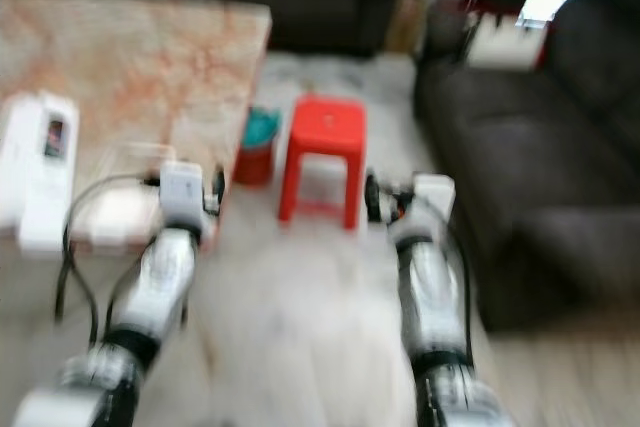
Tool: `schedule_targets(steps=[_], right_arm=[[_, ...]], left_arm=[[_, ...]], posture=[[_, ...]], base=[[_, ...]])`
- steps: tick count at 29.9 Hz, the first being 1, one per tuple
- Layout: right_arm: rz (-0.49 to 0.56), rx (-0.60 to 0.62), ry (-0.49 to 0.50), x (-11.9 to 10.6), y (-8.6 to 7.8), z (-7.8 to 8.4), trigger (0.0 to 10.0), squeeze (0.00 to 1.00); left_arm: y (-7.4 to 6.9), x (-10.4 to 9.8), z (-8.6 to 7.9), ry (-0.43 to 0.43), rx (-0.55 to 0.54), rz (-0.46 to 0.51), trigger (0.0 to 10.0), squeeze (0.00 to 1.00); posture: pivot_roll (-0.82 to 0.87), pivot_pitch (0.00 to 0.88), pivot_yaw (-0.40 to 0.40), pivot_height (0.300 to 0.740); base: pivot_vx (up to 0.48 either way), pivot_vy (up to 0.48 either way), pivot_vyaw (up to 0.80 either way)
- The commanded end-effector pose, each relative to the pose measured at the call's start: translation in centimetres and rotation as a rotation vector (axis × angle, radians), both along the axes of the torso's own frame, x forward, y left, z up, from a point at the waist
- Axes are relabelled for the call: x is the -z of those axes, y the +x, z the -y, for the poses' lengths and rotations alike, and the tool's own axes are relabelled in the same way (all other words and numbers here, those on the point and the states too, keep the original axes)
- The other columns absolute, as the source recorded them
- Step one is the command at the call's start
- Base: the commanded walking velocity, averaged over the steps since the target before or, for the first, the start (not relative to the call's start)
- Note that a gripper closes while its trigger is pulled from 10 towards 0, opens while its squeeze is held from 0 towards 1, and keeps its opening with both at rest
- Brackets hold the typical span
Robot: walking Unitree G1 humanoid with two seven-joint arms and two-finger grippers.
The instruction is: Picking trash to rubbish bin
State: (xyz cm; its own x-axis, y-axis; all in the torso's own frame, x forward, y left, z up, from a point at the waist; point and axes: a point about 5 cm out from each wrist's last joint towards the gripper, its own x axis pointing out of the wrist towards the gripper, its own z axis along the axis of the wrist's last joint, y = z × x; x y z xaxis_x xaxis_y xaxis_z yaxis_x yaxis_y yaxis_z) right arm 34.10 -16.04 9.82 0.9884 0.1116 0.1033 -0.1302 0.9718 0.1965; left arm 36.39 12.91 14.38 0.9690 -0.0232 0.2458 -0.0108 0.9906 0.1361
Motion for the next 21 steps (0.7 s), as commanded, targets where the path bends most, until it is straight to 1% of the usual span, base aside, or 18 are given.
schedule_targets(steps=[1,4,10,21], right_arm=[[0.036,0.0,0.014,-0.51,0.06,0.09,10.0,0.0],[0.036,-0.009,0.017,-0.34,-0.11,-0.26,10.0,0.0],[0.028,-0.006,0.019,-0.16,-0.19,0.14,10.0,0.0],[0.031,0.001,0.021,-0.03,-0.4,0.25,10.0,0.0]], left_arm=[[-0.21,1.06,0.44,-0.008,0.02,-0.053,10.0,0.0],[-0.21,1.05,0.46,-0.005,0.024,-0.052,10.0,0.0],[-0.27,1.08,0.66,-0.012,0.029,-0.051,10.0,0.0],[-0.33,1.23,0.7,-0.005,0.038,-0.057,10.0,0.0]], posture=[[0.07,0.072,-0.128,0.74],[0.07,0.075,-0.127,0.74],[0.08,0.08,-0.133,0.74],[0.06,0.096,-0.128,0.74]], base=[[0.0,0.0,0.0],[0.0,0.0,0.0],[0.0,0.0,0.0],[0.0,0.0,0.0]])
